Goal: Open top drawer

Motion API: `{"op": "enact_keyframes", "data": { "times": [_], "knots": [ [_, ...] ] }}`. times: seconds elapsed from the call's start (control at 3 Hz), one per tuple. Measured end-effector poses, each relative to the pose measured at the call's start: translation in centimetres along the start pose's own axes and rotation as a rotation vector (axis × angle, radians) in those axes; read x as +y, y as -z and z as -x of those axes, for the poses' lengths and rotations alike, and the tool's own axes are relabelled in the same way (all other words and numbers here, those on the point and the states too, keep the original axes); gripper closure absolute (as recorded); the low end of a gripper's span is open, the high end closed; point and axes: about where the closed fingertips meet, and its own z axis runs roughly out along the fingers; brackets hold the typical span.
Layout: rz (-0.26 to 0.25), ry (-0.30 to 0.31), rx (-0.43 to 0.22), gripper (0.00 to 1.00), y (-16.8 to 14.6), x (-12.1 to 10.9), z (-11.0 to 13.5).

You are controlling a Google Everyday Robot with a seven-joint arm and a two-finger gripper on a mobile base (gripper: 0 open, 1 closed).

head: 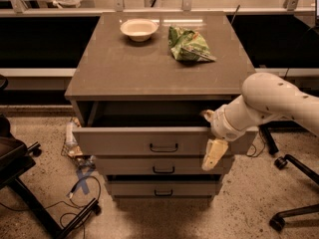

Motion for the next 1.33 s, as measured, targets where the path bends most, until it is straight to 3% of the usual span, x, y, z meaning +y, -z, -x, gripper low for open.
{"op": "enact_keyframes", "data": {
  "times": [0.33,1.0,1.33],
  "knots": [
    [0.002,0.001,0.0,0.02,-0.1,0.0,0.0],
    [0.009,0.005,-0.001,0.49,-0.3,0.2,0.2],
    [0.048,-0.011,0.033,0.7,0.3,2.6,0.2]
  ]
}}
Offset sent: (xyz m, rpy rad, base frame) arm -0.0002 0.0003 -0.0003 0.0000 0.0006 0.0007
